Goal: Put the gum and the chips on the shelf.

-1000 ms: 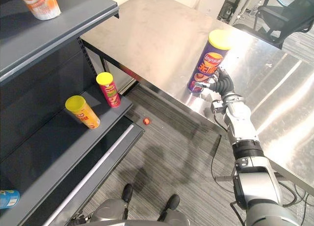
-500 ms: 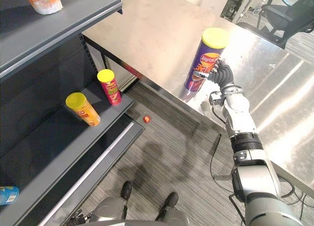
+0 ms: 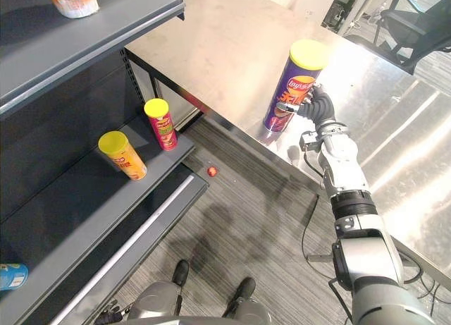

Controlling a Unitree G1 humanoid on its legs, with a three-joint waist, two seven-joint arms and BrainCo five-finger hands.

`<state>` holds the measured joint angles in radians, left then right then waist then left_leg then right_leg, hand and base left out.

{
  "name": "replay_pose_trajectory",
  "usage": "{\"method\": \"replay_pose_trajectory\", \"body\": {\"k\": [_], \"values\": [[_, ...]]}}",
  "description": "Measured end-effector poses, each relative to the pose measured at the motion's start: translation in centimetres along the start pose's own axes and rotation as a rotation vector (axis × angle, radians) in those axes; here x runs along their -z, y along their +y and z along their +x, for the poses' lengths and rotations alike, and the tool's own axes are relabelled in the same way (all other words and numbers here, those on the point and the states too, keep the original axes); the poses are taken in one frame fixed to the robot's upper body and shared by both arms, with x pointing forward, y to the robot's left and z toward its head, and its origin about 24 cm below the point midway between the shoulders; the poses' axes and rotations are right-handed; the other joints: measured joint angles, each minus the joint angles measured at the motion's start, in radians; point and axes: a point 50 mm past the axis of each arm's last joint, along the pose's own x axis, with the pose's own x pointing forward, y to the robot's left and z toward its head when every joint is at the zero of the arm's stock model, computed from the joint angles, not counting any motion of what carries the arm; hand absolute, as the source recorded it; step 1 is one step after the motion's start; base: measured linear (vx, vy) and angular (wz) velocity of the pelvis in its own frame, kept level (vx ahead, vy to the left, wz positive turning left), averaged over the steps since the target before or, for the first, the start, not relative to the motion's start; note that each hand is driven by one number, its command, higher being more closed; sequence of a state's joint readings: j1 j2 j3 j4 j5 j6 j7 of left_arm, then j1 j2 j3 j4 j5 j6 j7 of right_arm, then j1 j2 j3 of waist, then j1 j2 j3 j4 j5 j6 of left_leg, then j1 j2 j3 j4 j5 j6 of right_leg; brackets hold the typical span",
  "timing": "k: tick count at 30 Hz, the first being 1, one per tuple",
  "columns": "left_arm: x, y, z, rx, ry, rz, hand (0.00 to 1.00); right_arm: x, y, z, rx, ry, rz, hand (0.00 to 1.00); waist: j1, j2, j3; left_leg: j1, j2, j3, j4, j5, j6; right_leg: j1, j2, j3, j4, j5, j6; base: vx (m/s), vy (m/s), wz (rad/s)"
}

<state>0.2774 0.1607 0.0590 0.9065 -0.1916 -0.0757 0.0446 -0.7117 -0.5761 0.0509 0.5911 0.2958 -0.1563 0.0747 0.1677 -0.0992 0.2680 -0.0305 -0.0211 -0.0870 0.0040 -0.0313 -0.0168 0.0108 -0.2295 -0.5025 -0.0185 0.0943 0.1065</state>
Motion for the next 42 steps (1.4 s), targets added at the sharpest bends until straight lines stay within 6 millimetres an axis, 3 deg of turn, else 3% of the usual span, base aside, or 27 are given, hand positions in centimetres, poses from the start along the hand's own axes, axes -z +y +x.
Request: {"method": "replay_pose_trajectory", "body": {"k": [8, 11, 15, 18, 24, 33, 38, 41, 42], "values": [[0.1, 0.3, 0.0, -0.016, 0.017, 0.001, 0.0, -4.9, 2.0, -0.9, -0.099, -0.233, -0.007, 1.0, -0.018, -0.003, -0.002, 0.026, 0.004, 0.024, -0.002, -0.003, 0.001, 0.012, -0.001, 0.031, 0.008, 0.0, 0.0, 0.0, 0.005, -0.06], [0.4, 0.5, 0.0, -0.024, 0.035, -0.005, 0.0, -6.8, 3.7, -2.5, -0.205, -0.338, 0.044, 1.0, -0.028, -0.007, -0.006, 0.052, 0.011, 0.062, -0.004, -0.011, 0.003, 0.01, 0.003, 0.089, 0.016, 0.0, 0.0, -0.01, 0.017, -0.39], [1.0, 1.2, -0.1, -0.05, 0.064, -0.031, 0.0, -5.7, 6.0, -4.7, -0.297, -0.321, 0.151, 1.0, -0.053, -0.035, -0.061, 0.051, 0.017, 0.102, -0.003, -0.021, -0.001, -0.009, 0.012, 0.129, 0.007, 0.0, 0.001, 0.0, -0.007, -0.31], [1.5, 1.5, -0.2, -0.061, 0.086, -0.034, 0.0, -4.4, 6.8, -6.2, -0.348, -0.273, 0.189, 1.0, -0.07, -0.042, -0.093, 0.051, 0.023, 0.115, -0.002, -0.029, -0.005, -0.011, 0.019, 0.137, -0.003, -0.001, 0.001, -0.01, -0.031, -0.14], [2.7, 1.9, -0.5, -0.086, 0.129, -0.061, 0.0, -3.3, 7.6, -8.9, -0.454, -0.229, 0.254, 1.0, -0.085, -0.036, -0.143, 0.05, 0.04, 0.137, -0.002, -0.032, -0.013, -0.02, 0.038, 0.156, -0.018, -0.002, -0.001, 0.0, -0.036, -0.12], [4.4, 2.3, -1.2, -0.141, 0.196, -0.119, 0.0, 0.4, 9.2, -12.4, -0.551, -0.054, 0.34, 1.0, -0.11, -0.019, -0.196, 0.071, 0.054, 0.165, -0.001, -0.04, -0.028, 0.0, 0.055, 0.173, -0.05, -0.002, -0.001, 0.01, -0.016, -0.08], [5.1, 2.3, -1.3, -0.18, 0.24, -0.227, 0.0, -0.6, 10.2, -12.7, -0.607, -0.098, 0.35, 1.0, -0.111, -0.016, -0.197, 0.063, 0.067, 0.139, 0.008, -0.044, -0.034, 0.015, 0.06, 0.144, -0.043, -0.01, -0.012, -0.01, -0.019, 0.14], [5.1, 2.1, -1.3, -0.189, 0.243, -0.323, 0.0, -1.7, 12.3, -12.2, -0.702, -0.136, 0.359, 1.0, -0.098, -0.014, -0.195, 0.006, 0.075, 0.069, 0.058, -0.045, -0.042, 0.024, 0.071, 0.071, -0.043, -0.02, -0.018, -0.01, -0.064, 0.7], [5.2, 1.9, -1.3, -0.192, 0.242, -0.353, 0.0, -2.3, 13.1, -11.7, -0.738, -0.16, 0.357, 1.0, -0.081, -0.01, -0.192, -0.02, 0.078, 0.04, 0.08, -0.042, -0.046, 0.032, 0.077, 0.041, -0.055, -0.02, -0.019, -0.02, -0.09, 0.89]]}}
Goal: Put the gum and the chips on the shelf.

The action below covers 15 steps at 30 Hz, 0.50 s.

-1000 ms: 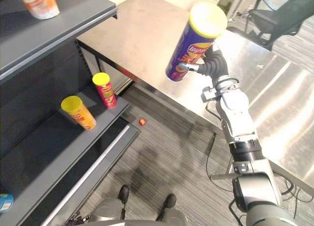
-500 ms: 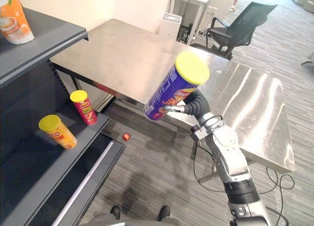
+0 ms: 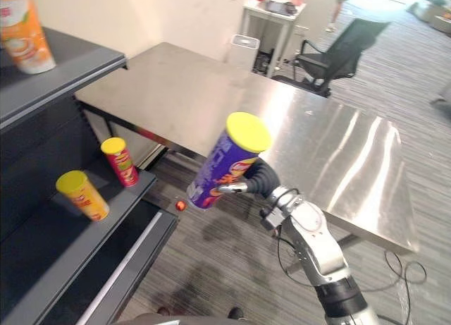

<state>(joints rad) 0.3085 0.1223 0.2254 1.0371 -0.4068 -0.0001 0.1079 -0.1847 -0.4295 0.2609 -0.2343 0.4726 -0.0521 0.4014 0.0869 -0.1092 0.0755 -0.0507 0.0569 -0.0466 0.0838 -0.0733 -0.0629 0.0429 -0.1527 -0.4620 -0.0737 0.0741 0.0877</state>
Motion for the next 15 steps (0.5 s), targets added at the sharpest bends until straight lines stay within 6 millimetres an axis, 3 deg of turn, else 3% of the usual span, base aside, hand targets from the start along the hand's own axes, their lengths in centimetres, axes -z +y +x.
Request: {"method": "replay_pose_trajectory", "body": {"k": [3, 4, 5, 6, 8, 9, 10, 11, 12, 13, 15], "values": [[0.5, -0.4, -0.1, 0.009, 0.003, -0.074, 0.0, 0.0, -0.6, 2.1, -0.003, -0.006, -0.009, 1.0, 0.047, 0.027, 0.023, -0.028, 0.004, -0.043, 0.029, 0.013, -0.018, 0.047, 0.014, -0.094, -0.009, -0.011, -0.013, -0.06, -0.071, 0.92], [0.9, -0.4, -0.2, 0.009, 0.012, -0.091, 0.0, 0.3, -1.0, 2.1, 0.016, 0.003, -0.007, 1.0, 0.058, 0.045, 0.028, -0.036, 0.011, -0.014, 0.024, -0.001, -0.005, 0.057, 0.013, -0.136, -0.001, -0.027, -0.015, -0.1, -0.073, 1.2], [1.5, -0.3, -0.3, 0.008, 0.029, -0.14, 0.0, 0.6, -1.2, 2.0, 0.043, 0.019, -0.004, 1.0, 0.055, 0.067, 0.039, -0.035, 0.054, 0.102, 0.018, -0.017, 0.037, 0.088, 0.017, -0.208, 0.002, -0.027, -0.016, -0.09, -0.082, 1.38], [1.7, -0.2, -0.4, 0.01, 0.034, -0.14, 0.0, 0.8, -1.3, 1.7, 0.053, 0.029, -0.011, 1.0, 0.047, 0.063, 0.037, -0.033, 0.07, 0.164, 0.012, -0.016, 0.069, 0.104, 0.01, -0.248, -0.005, -0.028, -0.014, -0.02, -0.045, 1.77], [2.4, -0.4, -0.5, 0.032, 0.065, -0.134, 0.0, 1.4, -2.5, -0.1, 0.142, 0.074, -0.047, 1.0, 0.021, 0.074, 0.029, -0.047, 0.123, 0.422, 0.037, -0.009, 0.16, 0.136, -0.03, -0.392, -0.022, -0.042, -0.014, -0.01, 0.104, 1.77], [2.7, -0.5, -0.5, 0.037, 0.074, -0.135, 0.0, 1.6, -2.9, -0.7, 0.173, 0.089, -0.053, 1.0, 0.021, 0.078, 0.032, -0.059, 0.141, 0.479, 0.084, -0.006, 0.167, 0.136, -0.044, -0.415, -0.005, -0.05, -0.008, 0.0, 0.219, 1.43], [3.6, -0.7, -0.7, 0.037, 0.101, -0.134, 0.0, 2.0, -3.4, -2.0, 0.225, 0.12, -0.061, 1.0, 0.018, 0.108, 0.03, -0.058, 0.162, 0.564, 0.192, 0.038, 0.197, 0.141, -0.079, -0.447, 0.061, -0.077, 0.019, 0.06, 0.257, 1.32], [4.3, -0.5, -1.0, 0.028, 0.121, -0.131, 0.0, 2.4, -3.8, -3.2, 0.266, 0.144, -0.057, 1.0, -0.004, 0.137, 0.024, -0.06, 0.149, 0.592, 0.2, 0.054, 0.156, 0.152, -0.108, -0.471, 0.113, -0.1, 0.04, 0.06, 0.282, 1.28], [4.3, -0.4, -1.0, 0.024, 0.118, -0.121, 0.0, 2.6, -3.8, -3.7, 0.282, 0.158, -0.053, 1.0, -0.008, 0.138, 0.022, -0.06, 0.138, 0.591, 0.191, 0.071, 0.136, 0.154, -0.123, -0.473, 0.116, -0.103, 0.045, 0.01, 0.304, 0.99], [4.4, -0.3, -1.0, 0.017, 0.113, -0.096, 0.0, 2.9, -3.8, -4.5, 0.296, 0.177, -0.047, 1.0, -0.002, 0.132, 0.022, -0.056, 0.102, 0.581, 0.15, 0.1, 0.13, 0.155, -0.138, -0.473, 0.111, -0.105, 0.048, -0.04, 0.222, 0.7], [4.3, -0.3, -1.0, 0.018, 0.107, -0.059, 0.0, 3.0, -3.9, -5.5, 0.311, 0.187, -0.045, 1.0, -0.019, 0.126, 0.021, -0.035, 0.042, 0.551, 0.022, 0.16, 0.126, 0.153, -0.155, -0.476, 0.108, -0.103, 0.05, -0.06, 0.2, 0.71]]}}
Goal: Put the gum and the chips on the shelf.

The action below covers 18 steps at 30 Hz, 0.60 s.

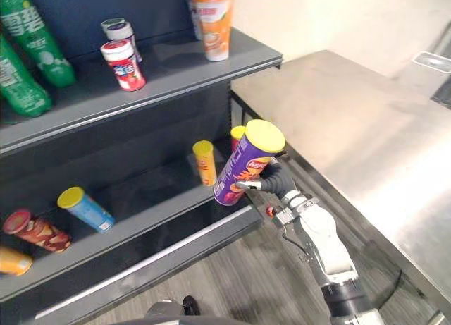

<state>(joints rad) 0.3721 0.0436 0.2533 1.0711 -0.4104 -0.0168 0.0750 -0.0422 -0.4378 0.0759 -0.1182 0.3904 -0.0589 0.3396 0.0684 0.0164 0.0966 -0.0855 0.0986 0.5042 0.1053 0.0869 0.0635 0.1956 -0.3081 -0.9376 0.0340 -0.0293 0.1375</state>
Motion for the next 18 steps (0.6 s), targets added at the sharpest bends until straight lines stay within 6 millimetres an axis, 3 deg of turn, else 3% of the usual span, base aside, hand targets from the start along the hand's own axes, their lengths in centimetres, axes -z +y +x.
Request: {"method": "replay_pose_trajectory", "body": {"k": [2, 5, 10, 12, 13, 14, 15, 16, 17, 18], "values": [[0.5, 0.1, -0.1, -0.008, 0.009, 0.002, 0.0, 0.2, -0.5, -0.9, 0.026, 0.013, 0.0, 1.0, -0.013, 0.017, -0.011, 0.036, -0.013, 0.016, -0.113, -0.033, -0.001, 0.002, 0.017, -0.027, 0.006, 0.013, 0.019, -0.07, 0.169, 0.48], [0.4, 0.2, -0.2, -0.009, -0.012, 0.046, 0.0, 0.3, -0.4, -1.9, 0.045, 0.011, 0.006, 1.0, -0.025, -0.003, -0.027, 0.043, -0.05, 0.016, -0.182, -0.019, -0.021, 0.003, 0.004, -0.043, 0.011, 0.037, 0.048, -0.05, 0.1, 0.19], [0.2, 0.5, -0.2, -0.003, -0.033, 0.099, 0.0, -0.1, -0.8, -3.0, 0.087, -0.016, -0.044, 1.0, -0.034, -0.029, -0.019, 0.072, -0.124, 0.009, -0.208, -0.047, 0.012, 0.001, -0.107, -0.043, 0.13, 0.043, 0.051, 0.0, 0.143, 0.14], [-0.5, 0.4, 0.0, 0.006, -0.05, 0.12, 0.0, 0.1, -1.4, -3.7, 0.125, -0.002, -0.048, 1.0, -0.037, -0.022, -0.016, 0.074, -0.148, -0.037, -0.207, -0.054, 0.022, -0.007, -0.159, -0.014, 0.232, 0.05, -0.002, 0.05, 0.142, 0.71], [-1.3, 0.1, 0.0, 0.021, -0.077, 0.137, 0.0, 0.3, -1.8, -4.4, 0.153, 0.013, -0.049, 1.0, -0.039, -0.016, -0.013, 0.072, -0.154, -0.092, -0.206, -0.049, 0.019, -0.056, -0.189, 0.11, 0.358, 0.057, -0.133, 0.08, 0.112, 1.26], [-2.4, 0.0, 0.1, 0.029, -0.111, 0.157, 0.0, 0.6, -1.8, -4.9, 0.186, 0.027, -0.04, 1.0, -0.046, -0.003, -0.014, 0.066, -0.149, -0.172, -0.203, -0.041, 0.022, -0.128, -0.162, 0.295, 0.457, 0.008, -0.171, 0.08, 0.091, 1.43], [-3.1, -0.1, 0.2, 0.032, -0.127, 0.169, 0.0, 0.7, -1.8, -5.0, 0.203, 0.03, -0.033, 1.0, -0.049, -0.001, -0.009, 0.059, -0.143, -0.216, -0.205, -0.041, 0.021, -0.15, -0.119, 0.38, 0.47, -0.045, -0.151, 0.05, 0.036, 1.65], [-4.5, -0.3, 0.4, 0.034, -0.152, 0.209, 0.0, 0.8, -1.6, -5.0, 0.223, 0.02, -0.02, 1.0, -0.06, -0.019, 0.004, 0.047, -0.138, -0.271, -0.207, -0.042, 0.022, -0.187, -0.033, 0.521, 0.476, -0.115, -0.137, 0.01, -0.013, 1.64], [-5.8, -0.1, 0.5, 0.023, -0.167, 0.227, 0.0, 0.5, -1.3, -4.7, 0.228, 0.005, -0.029, 1.0, -0.062, -0.034, 0.018, 0.032, -0.14, -0.289, -0.207, -0.044, 0.022, -0.221, 0.026, 0.608, 0.466, -0.151, -0.109, 0.01, -0.025, 1.57], [-6.0, -0.2, 0.6, 0.024, -0.164, 0.229, 0.0, 0.4, -1.2, -4.6, 0.228, -0.002, -0.037, 1.0, -0.064, -0.044, 0.024, 0.026, -0.141, -0.295, -0.207, -0.045, 0.022, -0.233, 0.049, 0.635, 0.454, -0.161, -0.094, 0.04, -0.037, 1.32]]}}
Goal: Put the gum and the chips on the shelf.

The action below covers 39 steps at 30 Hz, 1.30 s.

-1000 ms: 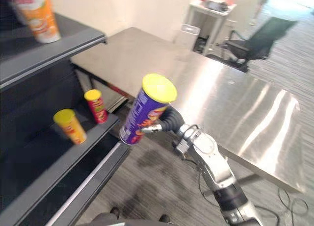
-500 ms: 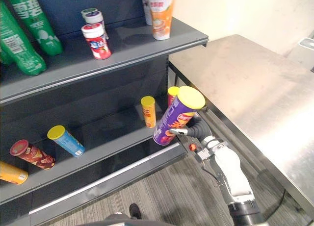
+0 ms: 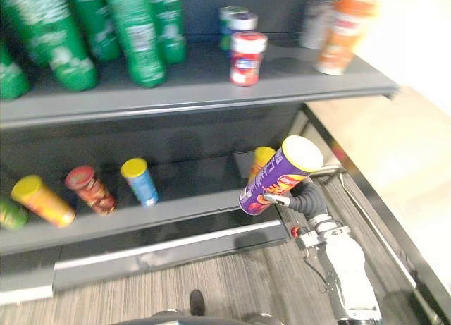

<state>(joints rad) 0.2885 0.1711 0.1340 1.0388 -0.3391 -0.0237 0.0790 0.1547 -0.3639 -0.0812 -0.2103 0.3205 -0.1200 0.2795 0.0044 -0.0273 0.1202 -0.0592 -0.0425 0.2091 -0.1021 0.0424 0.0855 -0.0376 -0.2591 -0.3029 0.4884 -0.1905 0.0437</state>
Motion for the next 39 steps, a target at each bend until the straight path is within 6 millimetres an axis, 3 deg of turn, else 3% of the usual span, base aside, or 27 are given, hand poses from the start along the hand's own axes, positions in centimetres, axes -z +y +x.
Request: {"method": "replay_pose_trajectory", "body": {"k": [1, 2, 4, 5, 7, 9, 12, 13, 17, 22, 29, 34, 39], "values": [[-0.4, -0.1, 0.2, -0.002, 0.004, 0.003, 0.0, -0.3, 0.3, 0.2, -0.004, -0.021, -0.006, 1.0, 0.002, -0.009, 0.006, -0.008, 0.001, -0.001, 0.0, -0.007, -0.011, -0.025, 0.043, 0.039, -0.032, -0.003, 0.01, 0.06, -0.038, 1.05], [-0.5, -0.1, 0.3, -0.005, 0.014, 0.003, 0.0, -0.3, 1.0, 0.6, -0.014, -0.045, 0.015, 1.0, 0.001, -0.043, 0.0, -0.013, -0.004, 0.022, 0.021, -0.034, -0.042, -0.053, 0.056, 0.07, -0.079, 0.001, 0.016, 0.13, -0.055, 0.95], [-0.9, -0.4, 0.4, 0.003, 0.011, 0.011, 0.0, -0.9, 1.8, 1.6, -0.042, -0.108, 0.027, 1.0, 0.0, -0.054, 0.027, -0.079, 0.001, 0.057, 0.154, -0.042, 0.008, -0.069, 0.041, 0.098, -0.1, 0.015, 0.039, 0.11, -0.055, 0.87], [-1.1, -0.6, 0.4, 0.007, 0.001, 0.01, 0.0, -0.8, 2.1, 1.9, -0.055, -0.104, 0.029, 1.0, 0.005, -0.06, 0.028, -0.078, -0.001, 0.05, 0.159, -0.045, 0.006, -0.066, 0.036, 0.106, -0.123, 0.022, 0.049, 0.05, -0.048, 0.72], [-1.8, -0.9, 0.4, 0.018, -0.034, 0.007, 0.0, -0.8, 2.5, 3.1, -0.079, -0.117, 0.032, 1.0, 0.038, -0.044, 0.034, -0.082, 0.017, 0.015, 0.158, -0.04, -0.003, -0.043, 0.07, 0.086, -0.246, 0.047, 0.087, 0.06, -0.068, 0.42], [-2.0, -0.7, 0.4, 0.01, -0.053, 0.003, 0.0, -1.3, 2.9, 3.9, -0.094, -0.142, 0.033, 1.0, 0.051, -0.043, 0.036, -0.098, 0.025, -0.003, 0.153, -0.032, -0.016, -0.026, 0.087, 0.075, -0.332, 0.065, 0.105, 0.04, -0.103, 0.35], [-1.8, -0.9, 0.3, 0.009, -0.049, -0.005, 0.0, -1.9, 3.7, 4.8, -0.129, -0.17, 0.035, 1.0, 0.067, -0.055, 0.032, -0.114, 0.016, -0.004, 0.137, -0.015, -0.038, -0.006, 0.086, 0.055, -0.41, 0.09, 0.098, 0.02, -0.127, 0.13], [-1.8, -1.5, 0.3, 0.022, -0.056, -0.011, 0.0, -1.9, 4.0, 5.2, -0.145, -0.172, 0.036, 1.0, 0.069, -0.058, 0.033, -0.118, 0.015, -0.004, 0.133, -0.008, -0.048, -0.007, 0.086, 0.054, -0.422, 0.128, 0.094, 0.01, -0.09, 0.01], [-1.5, -1.8, 0.3, 0.044, -0.053, -0.017, 0.0, -0.4, 4.6, 5.3, -0.16, -0.099, 0.017, 1.0, 0.056, -0.028, 0.048, -0.074, 0.034, -0.006, 0.031, 0.043, -0.097, -0.01, 0.109, 0.034, -0.418, 0.129, 0.08, 0.02, -0.137, 0.07], [-1.5, -2.2, 0.2, 0.072, -0.053, -0.011, 0.0, -0.2, 5.1, 5.2, -0.171, -0.087, -0.007, 1.0, 0.052, -0.027, 0.049, -0.058, 0.061, -0.009, 0.002, 0.072, -0.095, -0.007, 0.14, 0.032, -0.416, 0.128, 0.066, 0.08, -0.106, -0.03], [-1.8, -2.9, 0.3, 0.14, -0.063, 0.042, 0.0, 0.1, 6.7, 5.4, -0.195, -0.079, -0.113, 1.0, 0.036, -0.005, 0.071, -0.057, 0.06, -0.006, 0.007, 0.078, -0.087, -0.009, 0.141, 0.039, -0.415, 0.126, 0.063, 0.07, -0.026, -0.02], [-3.3, -4.0, 0.4, 0.187, -0.122, 0.104, 0.0, -0.3, 7.2, 6.5, -0.149, -0.112, -0.184, 1.0, 0.036, 0.017, 0.119, -0.072, 0.064, -0.002, 0.006, 0.076, -0.09, -0.042, 0.142, 0.055, -0.389, 0.121, 0.055, -0.03, 0.001, -0.05], [-7.3, -6.1, 0.3, 0.257, -0.268, 0.193, 0.0, -1.6, 6.4, 9.8, -0.046, -0.182, -0.289, 1.0, 0.039, 0.045, 0.198, -0.134, 0.069, -0.005, 0.007, 0.104, -0.088, -0.123, 0.144, 0.063, -0.343, 0.121, 0.054, -0.06, -0.009, 0.0]]}}
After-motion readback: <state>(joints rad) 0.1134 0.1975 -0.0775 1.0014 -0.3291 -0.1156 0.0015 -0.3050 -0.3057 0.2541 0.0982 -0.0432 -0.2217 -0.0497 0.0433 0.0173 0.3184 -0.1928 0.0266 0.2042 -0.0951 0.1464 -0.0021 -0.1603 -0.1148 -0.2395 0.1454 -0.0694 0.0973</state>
